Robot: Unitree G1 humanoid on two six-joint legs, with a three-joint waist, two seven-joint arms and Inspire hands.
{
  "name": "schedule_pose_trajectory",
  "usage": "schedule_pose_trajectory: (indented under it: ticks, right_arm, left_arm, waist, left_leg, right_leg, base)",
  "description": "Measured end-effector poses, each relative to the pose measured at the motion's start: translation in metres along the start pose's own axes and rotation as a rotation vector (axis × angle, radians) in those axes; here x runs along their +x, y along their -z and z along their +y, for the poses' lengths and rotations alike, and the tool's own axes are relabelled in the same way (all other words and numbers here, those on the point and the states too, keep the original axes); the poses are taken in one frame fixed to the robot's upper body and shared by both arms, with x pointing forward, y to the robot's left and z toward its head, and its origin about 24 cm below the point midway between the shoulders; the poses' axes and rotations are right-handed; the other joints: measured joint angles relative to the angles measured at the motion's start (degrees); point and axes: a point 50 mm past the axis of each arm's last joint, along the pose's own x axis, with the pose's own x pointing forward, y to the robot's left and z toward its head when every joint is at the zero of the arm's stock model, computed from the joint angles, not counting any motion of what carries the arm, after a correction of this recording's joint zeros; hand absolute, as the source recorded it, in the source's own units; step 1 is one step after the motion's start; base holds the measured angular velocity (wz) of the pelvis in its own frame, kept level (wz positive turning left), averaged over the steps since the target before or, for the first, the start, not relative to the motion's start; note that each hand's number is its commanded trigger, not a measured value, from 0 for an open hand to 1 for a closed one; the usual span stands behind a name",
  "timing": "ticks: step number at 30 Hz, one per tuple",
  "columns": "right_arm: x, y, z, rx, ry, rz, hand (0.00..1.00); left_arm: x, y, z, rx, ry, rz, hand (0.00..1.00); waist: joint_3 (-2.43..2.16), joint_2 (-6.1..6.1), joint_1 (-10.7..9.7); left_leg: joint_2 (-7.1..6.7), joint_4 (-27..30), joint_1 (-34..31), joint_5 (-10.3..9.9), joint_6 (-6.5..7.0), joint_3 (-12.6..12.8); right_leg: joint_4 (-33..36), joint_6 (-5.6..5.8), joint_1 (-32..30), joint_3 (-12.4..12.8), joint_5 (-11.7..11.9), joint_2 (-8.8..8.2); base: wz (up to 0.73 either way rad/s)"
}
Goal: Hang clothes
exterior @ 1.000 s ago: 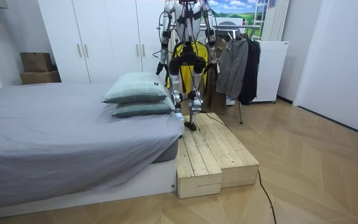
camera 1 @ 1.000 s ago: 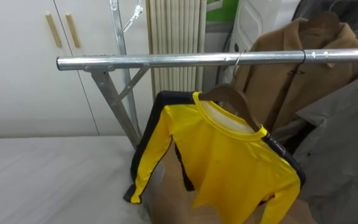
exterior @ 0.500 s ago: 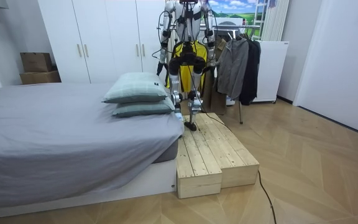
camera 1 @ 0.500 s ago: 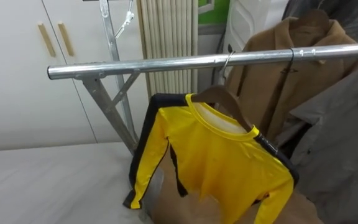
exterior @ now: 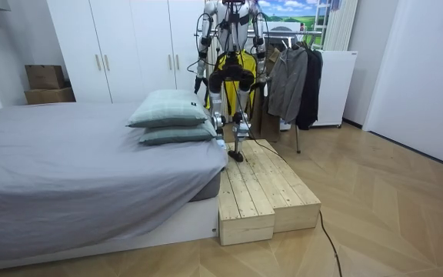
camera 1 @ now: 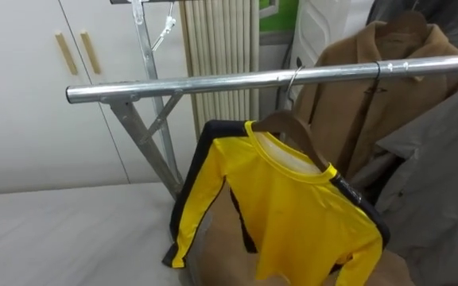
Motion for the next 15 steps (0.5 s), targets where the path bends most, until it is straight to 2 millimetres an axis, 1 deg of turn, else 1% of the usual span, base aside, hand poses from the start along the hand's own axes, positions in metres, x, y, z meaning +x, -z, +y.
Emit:
schedule_pose_trajectory:
  ticks: [4, 5, 15]
  right_arm:
    - [-0.0003, 0.0039, -0.0005, 0.033, -0.002, 0.025, 0.0]
    - [-0.0004, 0.0044, -0.0004, 0.033, -0.006, 0.028, 0.0]
    - [-0.0004, 0.0046, 0.0, 0.034, -0.008, 0.03, 0.0]
  left_arm:
    - [0.0002, -0.0003, 0.001, -0.023, -0.005, 0.001, 0.0]
    - [0.0002, -0.0002, 0.0013, -0.031, -0.007, 0.002, 0.0]
    - [0.0003, -0.0007, 0.0019, -0.043, -0.013, -0.003, 0.0]
  waist:
    - [0.02, -0.14, -0.1]
    - [0.06, -0.2, -0.11]
    - [0.12, -0.54, 0.18]
  left_leg:
    - [0.02, 0.02, -0.09, 0.0, 0.0, -0.49]
    - [0.03, 0.02, -0.1, 0.0, 0.0, -0.95]
    - [0.08, 0.03, 0.27, 0.0, -0.01, -0.78]
  right_leg:
    - [0.21, -0.12, -0.12, -0.55, -0.28, -0.12]
    - [0.16, -0.16, 0.17, -0.57, -0.3, -0.12]
    - [0.04, -0.34, 0.46, -1.46, -0.44, -0.31]
  base:
    - [0.07]
    - [0.04]
    - [0.02]
